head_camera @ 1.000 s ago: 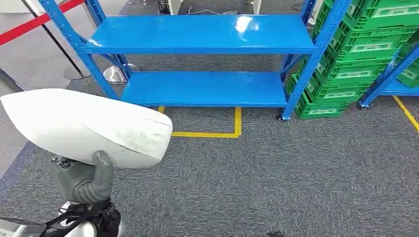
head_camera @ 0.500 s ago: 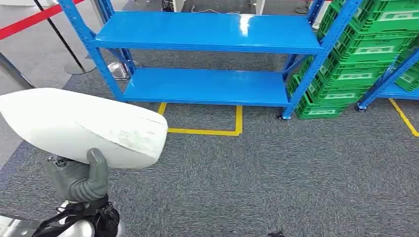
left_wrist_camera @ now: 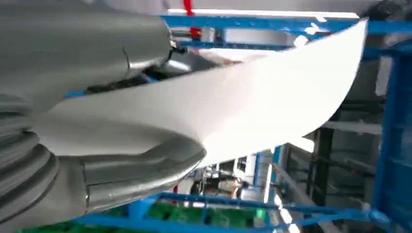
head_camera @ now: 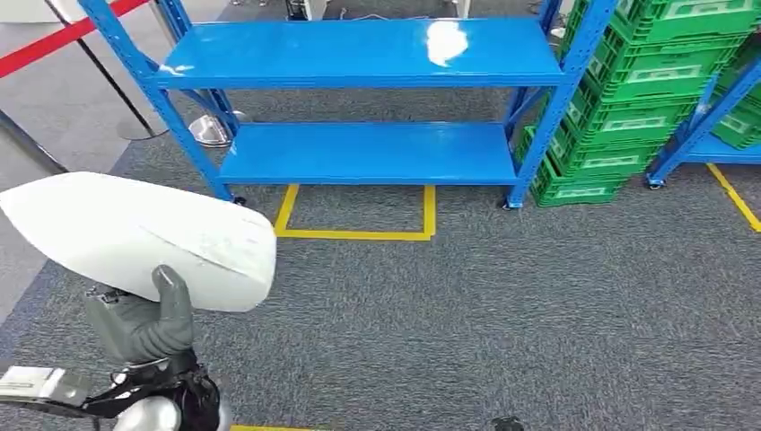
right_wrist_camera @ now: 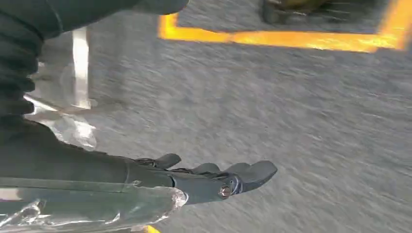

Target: Take the parts from the cabinet and place them on the table.

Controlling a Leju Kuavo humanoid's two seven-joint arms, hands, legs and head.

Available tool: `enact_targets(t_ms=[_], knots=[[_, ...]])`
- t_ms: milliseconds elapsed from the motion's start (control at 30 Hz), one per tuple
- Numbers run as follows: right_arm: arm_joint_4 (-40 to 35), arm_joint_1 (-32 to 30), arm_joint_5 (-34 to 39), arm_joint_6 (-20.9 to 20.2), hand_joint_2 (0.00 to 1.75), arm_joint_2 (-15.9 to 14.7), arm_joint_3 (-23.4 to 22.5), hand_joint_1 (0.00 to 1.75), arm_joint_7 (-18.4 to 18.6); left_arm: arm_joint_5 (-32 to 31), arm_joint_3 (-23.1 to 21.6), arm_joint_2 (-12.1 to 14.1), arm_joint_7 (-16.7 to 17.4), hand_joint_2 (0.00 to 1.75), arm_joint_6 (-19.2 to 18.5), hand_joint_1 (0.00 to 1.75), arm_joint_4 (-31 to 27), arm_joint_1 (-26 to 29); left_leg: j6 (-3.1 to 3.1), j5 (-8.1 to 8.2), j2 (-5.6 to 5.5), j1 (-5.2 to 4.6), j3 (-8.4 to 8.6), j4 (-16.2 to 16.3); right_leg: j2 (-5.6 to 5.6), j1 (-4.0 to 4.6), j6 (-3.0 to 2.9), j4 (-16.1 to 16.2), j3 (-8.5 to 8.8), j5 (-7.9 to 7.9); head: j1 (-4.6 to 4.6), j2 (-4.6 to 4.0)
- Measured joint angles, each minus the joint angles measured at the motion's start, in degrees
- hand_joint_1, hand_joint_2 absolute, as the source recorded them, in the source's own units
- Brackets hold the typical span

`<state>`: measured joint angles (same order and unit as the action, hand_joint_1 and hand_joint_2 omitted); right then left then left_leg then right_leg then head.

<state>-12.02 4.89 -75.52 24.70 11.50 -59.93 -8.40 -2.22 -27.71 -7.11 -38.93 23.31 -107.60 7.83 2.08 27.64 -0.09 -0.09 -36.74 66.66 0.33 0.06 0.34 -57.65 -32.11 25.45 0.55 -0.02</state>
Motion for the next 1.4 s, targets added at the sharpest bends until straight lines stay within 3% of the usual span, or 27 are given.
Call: enact_targets(t_ms=[33, 67, 100, 200, 267, 300, 367, 400, 433, 467, 533, 567, 600, 633, 700, 767, 800, 867, 900, 933, 1000, 1067, 1100, 1233, 1267, 1300, 1400], knots=[[0.0, 0.11, 0.04, 0.29, 1.75, 0.07, 0.0, 0.0, -1.95, -0.33, -0.2, 0.4, 0.15, 1.75, -1.24, 1.75, 0.11, -0.28, -0.28, -2.14, 0.0, -0.04, 2.81, -4.88, 0.01, 0.0, 0.08, 0.0, 0.09, -0.04, 0.0, 0.0], [0.0, 0.21, 0.0, 0.42, 1.75, 0.13, 0.0, 0.0, -3.14, -0.29, -0.26, 0.81, 0.37, 1.75, -2.47, 1.75, 0.26, -0.48, -0.58, -3.04, 0.03, -0.09, 5.07, -8.81, 0.0, 0.04, 0.23, 0.0, 0.05, -0.1, 0.0, 0.0], [0.02, 0.38, -0.35, 0.35, 1.75, 0.15, 0.0, 0.0, -4.53, 0.84, -0.29, 1.01, 0.07, 1.75, -4.15, 1.75, 0.24, -0.56, -0.71, -2.43, -0.02, -0.14, 5.91, -10.95, 0.07, 0.49, 0.46, -0.55, -0.38, 0.01, -0.02, 0.0], [0.0, 0.27, -0.79, -1.84, 1.75, 0.15, 0.04, 0.0, -6.49, 3.21, -0.11, 1.1, -0.81, 1.75, -8.84, 1.75, -0.06, -0.35, -1.32, -2.48, -0.12, -0.3, 5.13, -10.62, -0.04, 0.31, 1.33, -0.2, -0.74, -0.49, 0.09, 0.0], [0.02, 0.12, -0.9, -2.14, 1.75, 0.13, 0.07, 0.0, -7.08, 2.84, -0.2, 1.23, -1.0, 1.75, -10.5, 1.75, -0.65, -0.51, -1.99, -2.89, -0.03, 0.23, 5.15, -11.0, -0.05, 0.34, 2.07, -1.68, -1.57, 0.95, 0.3, 0.0], [0.02, 0.12, -0.9, -2.29, 1.75, 0.13, 0.07, 0.0, -7.16, 2.81, -0.24, 1.27, -1.05, 1.75, -10.83, 1.75, -0.79, -0.53, -2.2, -2.94, 0.0, 0.24, 5.14, -11.0, -0.03, 0.24, 2.38, -4.79, -2.82, 3.1, 0.68, 0.0], [0.02, 0.09, -0.9, -2.77, 1.75, 0.13, 0.07, 0.0, -7.32, 2.86, -0.2, 1.51, -1.07, 1.75, -11.2, 1.75, -0.85, -0.51, -2.3, -3.0, 0.07, 0.21, 5.01, -10.98, -0.03, 0.03, 2.78, -14.27, -6.92, 7.52, 0.72, 0.0], [0.02, 0.02, -0.66, -3.51, 1.75, 0.13, 0.07, 0.0, -7.4, 3.85, -0.11, 1.66, -1.07, 1.75, -12.65, 1.75, -0.85, -0.49, -2.31, -3.02, 0.07, 0.21, 4.99, -10.98, -0.03, -0.04, 2.93, -17.61, -8.35, 8.49, 0.65, 0.0], [0.02, 0.02, -0.08, -4.92, 1.75, 0.13, 0.07, 0.0, -7.62, 5.93, 0.02, 1.71, -1.07, 1.75, -15.59, 1.75, -0.85, -0.33, -2.3, -3.03, 0.06, 0.23, 5.01, -10.97, -0.04, -0.15, 3.01, -18.12, -8.5, 7.99, 0.74, 0.0], [0.02, 0.07, 0.41, -5.98, 1.75, 0.13, 0.07, 0.0, -7.75, 7.19, 0.24, 1.71, -1.07, 1.75, -18.51, 1.75, -0.85, -0.11, -2.28, -3.04, 0.03, 0.24, 5.05, -10.95, -0.05, -0.29, 3.07, -16.02, -7.38, 6.32, 0.7, 0.0], [0.0, 0.09, 0.9, -6.73, 1.75, -0.02, 0.02, 0.0, -7.89, 7.6, 0.83, 1.64, -1.07, 1.75, -20.95, 1.75, -0.87, 0.13, -2.08, -3.02, -0.09, 0.37, 5.21, -10.88, -0.04, -0.59, 3.1, -6.32, -2.35, 1.44, 0.72, 0.0], [0.0, 0.12, 1.16, -6.95, 1.75, -0.04, 0.0, 0.0, -7.97, 7.6, 1.09, 1.6, -1.07, 1.75, -21.26, 1.75, -0.96, 0.24, -1.69, -2.93, -0.13, 0.31, 5.2, -10.74, 0.0, -0.76, 3.26, -1.75, -0.19, 0.38, 0.74, 0.0], [0.02, 0.27, 1.66, -7.17, 1.75, -0.02, -0.04, 0.0, -7.97, 7.27, 1.35, 1.51, -1.07, 1.75, -21.26, 1.75, -1.0, 0.36, -1.25, -2.86, -0.2, -0.12, 4.78, -10.21, 0.21, -0.63, 2.97, -0.5, 0.64, 0.99, 0.87, 0.0], [0.02, 0.3, 2.47, -7.45, 1.75, -0.02, -0.22, 0.0, -7.99, 6.13, 1.6, 1.4, -1.07, 1.75, -20.73, 1.75, -1.0, 0.58, -0.94, -3.12, -0.24, -0.12, 4.55, -10.3, 0.29, -0.62, 2.39, -0.9, 0.12, 0.84, 0.57, 0.0], [0.02, 0.12, 3.63, -8.13, 1.75, -0.02, -1.09, 0.0, -7.93, 2.89, 2.47, 1.27, -1.07, 1.75, -18.93, 1.75, -1.09, 1.01, -0.49, -3.4, -0.25, 0.08, 4.45, -10.44, 0.34, -0.3, 1.86, -1.22, -0.27, 0.81, 0.52, 0.0], [0.0, 0.09, 4.48, -8.83, 1.75, -0.04, -1.71, 0.0, -7.69, 1.15, 2.69, 1.27, -1.07, 1.75, -17.03, 1.75, -1.97, 1.43, 0.19, -2.21, -0.21, 0.17, 3.95, -9.49, 0.26, -0.64, 0.91, -0.96, -0.32, 0.4, 0.52, 0.0], [0.0, 0.25, 4.59, -8.96, 1.75, -0.04, -2.01, 0.0, -7.67, 0.8, 2.69, 1.27, -1.09, 1.75, -16.51, 1.75, -2.4, 1.39, 0.46, -0.12, -0.16, 0.17, 2.69, -6.63, 0.24, -0.65, 0.55, -0.96, -0.47, 0.31, 0.09, 0.0], [0.0, 0.41, 4.63, -8.98, 1.75, -0.04, -2.56, 0.0, -7.65, 0.45, 2.73, 1.29, -1.11, 1.75, -16.01, 1.75, -2.62, 1.5, 0.74, 4.37, -0.15, 0.21, -1.63, 2.5, 0.11, -0.56, 0.25, -0.97, -0.82, 0.18, 0.0, 0.0], [0.0, 0.37, 4.59, -8.98, 1.75, -0.04, -2.73, 0.0, -7.62, 0.41, 2.75, 1.31, -1.11, 1.75, -15.75, 1.75, -2.71, 1.6, 0.75, 5.75, -0.15, 0.21, -3.54, 6.57, 0.04, -0.5, 0.19, -0.97, -0.95, 0.13, -0.05, 0.0], [0.0, 0.3, 4.24, -8.85, 1.75, -0.04, -2.8, 0.0, -7.47, 0.39, 2.73, 1.31, -1.11, 1.75, -15.59, 1.75, -2.82, 1.66, 0.72, 5.69, -0.15, 0.21, -4.21, 8.0, 0.01, -0.45, 0.14, -0.98, -1.02, 0.08, 0.0, 0.0], [0.0, 0.27, 3.21, -8.22, 1.75, -0.04, -2.8, 0.0, -7.21, 0.39, 2.67, 1.31, -1.12, 1.75, -15.46, 1.75, -3.28, 1.63, 0.31, 2.02, -0.15, 0.2, -1.79, 3.58, 0.06, -0.39, 0.23, -0.98, -1.0, -0.03, 0.0, 0.0], [0.0, 0.36, 3.15, -7.93, 1.75, -0.04, -2.8, 0.0, -7.21, 0.39, 2.58, 1.31, -1.11, 1.75, -15.33, 1.75, -3.67, 1.56, -0.19, -2.28, -0.1, 0.17, 3.47, -6.07, 0.15, -0.39, 0.37, -0.98, -0.89, -0.11, -0.05, 0.0], [0.0, 0.38, 3.08, -7.87, 1.75, -0.04, -2.8, 0.0, -7.21, 0.39, 2.53, 1.31, -1.14, 1.75, -15.29, 1.75, -3.89, 1.47, -0.32, -2.28, -0.06, 0.04, 4.94, -9.15, 0.19, 0.08, 0.73, -1.23, -1.06, -0.05, -0.09, 0.0], [0.0, 0.4, 2.71, -7.34, 1.75, -0.04, -2.8, 0.0, -7.75, 0.37, 2.51, 1.27, -1.14, 1.75, -15.01, 1.75, -4.22, 1.5, -1.33, -2.38, -0.28, 0.02, 4.67, -10.05, 0.12, -0.05, 1.98, -0.84, -1.45, -0.61, -0.02, 0.0], [0.0, 0.37, 2.6, -7.12, 1.75, -0.04, -2.8, 0.0, -8.02, 0.3, 2.51, 1.25, -1.14, 1.75, -14.89, 1.75, -4.33, 1.49, -1.71, -2.68, -0.22, 0.35, 4.73, -10.28, 0.11, -0.12, 2.35, -1.25, -1.95, -0.17, -0.11, 0.0], [0.0, 0.38, 2.45, -6.82, 1.75, -0.04, -2.8, 0.0, -8.35, 0.26, 2.49, 1.25, -1.14, 1.75, -14.85, 1.75, -4.39, 1.49, -1.83, -2.71, -0.16, 0.37, 4.7, -10.28, 0.06, -0.11, 2.71, -3.14, -2.6, 1.48, 0.33, 0.0], [0.0, 0.34, 2.14, -6.82, 1.75, -0.04, -2.78, 0.0, -8.85, -0.07, 2.49, 1.34, -1.14, 1.75, -14.3, 1.75, -4.55, 1.51, -2.13, -2.78, -0.01, 0.32, 4.54, -10.26, 0.06, -0.2, 3.14, -15.66, -7.98, 7.66, 0.55, 0.0]])
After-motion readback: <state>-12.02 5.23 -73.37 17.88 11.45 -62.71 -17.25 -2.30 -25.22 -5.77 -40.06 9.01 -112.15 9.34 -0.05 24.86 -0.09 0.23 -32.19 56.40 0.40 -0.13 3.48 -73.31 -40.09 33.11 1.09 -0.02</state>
